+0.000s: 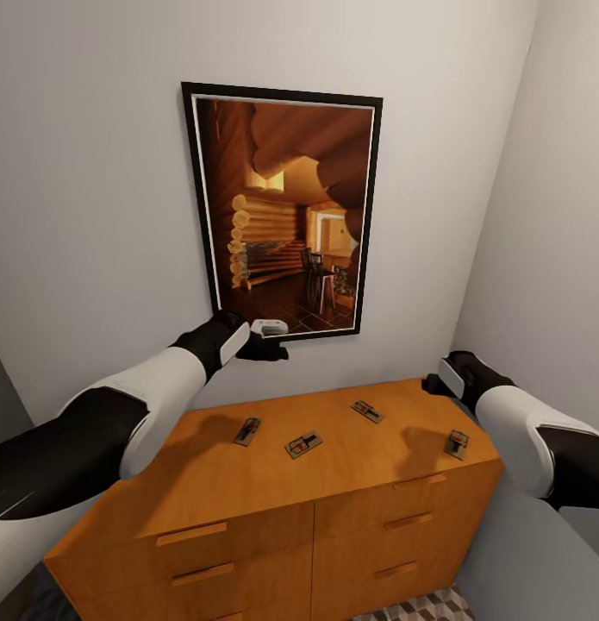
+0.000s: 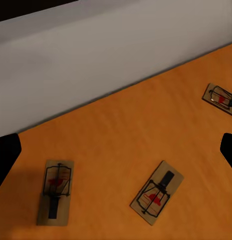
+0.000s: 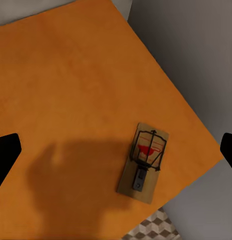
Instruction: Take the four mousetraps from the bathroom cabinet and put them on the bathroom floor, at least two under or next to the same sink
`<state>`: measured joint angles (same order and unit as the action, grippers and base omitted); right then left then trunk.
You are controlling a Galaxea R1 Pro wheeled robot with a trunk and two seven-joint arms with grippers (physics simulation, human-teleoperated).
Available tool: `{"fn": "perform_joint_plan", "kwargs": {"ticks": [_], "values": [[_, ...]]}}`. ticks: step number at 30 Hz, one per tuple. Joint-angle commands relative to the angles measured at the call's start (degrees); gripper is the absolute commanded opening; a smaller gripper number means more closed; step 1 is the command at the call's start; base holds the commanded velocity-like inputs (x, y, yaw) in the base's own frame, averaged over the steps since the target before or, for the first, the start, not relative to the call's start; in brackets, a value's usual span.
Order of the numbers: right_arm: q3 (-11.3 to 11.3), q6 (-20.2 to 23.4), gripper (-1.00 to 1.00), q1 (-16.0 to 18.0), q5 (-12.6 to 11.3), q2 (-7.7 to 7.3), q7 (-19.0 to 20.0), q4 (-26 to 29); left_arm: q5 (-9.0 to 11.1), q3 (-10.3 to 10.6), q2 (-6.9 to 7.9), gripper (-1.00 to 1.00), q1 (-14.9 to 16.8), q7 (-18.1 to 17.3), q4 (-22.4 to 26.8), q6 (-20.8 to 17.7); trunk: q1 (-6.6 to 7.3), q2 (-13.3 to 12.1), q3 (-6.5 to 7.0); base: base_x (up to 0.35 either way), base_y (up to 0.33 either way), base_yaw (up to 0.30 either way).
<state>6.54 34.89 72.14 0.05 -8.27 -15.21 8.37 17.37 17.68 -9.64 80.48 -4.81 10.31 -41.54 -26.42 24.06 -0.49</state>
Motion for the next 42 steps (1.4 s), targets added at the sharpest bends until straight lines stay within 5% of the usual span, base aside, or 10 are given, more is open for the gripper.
{"fn": "perform_joint_plan", "kwargs": {"ticks": [1, 16, 42], "values": [[0.39, 0.21, 1.0, 0.01, -0.02, -0.16, 0.72, 0.08, 0.42, 0.48, -0.02, 1.0, 0.03, -0.05, 0.03, -0.17, -0.03, 0.06, -0.05, 0.0, 0.0, 0.0], [0.08, 3.59, 1.0, 0.02, 0.63, -2.29, 8.18, 0.07, 0.55, 0.48, -0.22, 1.0, 0.03, 0.19, -0.73, -0.17, -0.03, 0.06, -0.05, 0.0, 0.0, 0.0], [0.05, 4.6, 1.0, 0.02, 0.83, -2.34, 8.74, -0.15, 0.39, 0.51, -0.36, 1.0, -0.05, 0.15, -1.13, 0.06, -0.03, 0.06, -0.05, 0.0, 0.0, -0.098]]}}
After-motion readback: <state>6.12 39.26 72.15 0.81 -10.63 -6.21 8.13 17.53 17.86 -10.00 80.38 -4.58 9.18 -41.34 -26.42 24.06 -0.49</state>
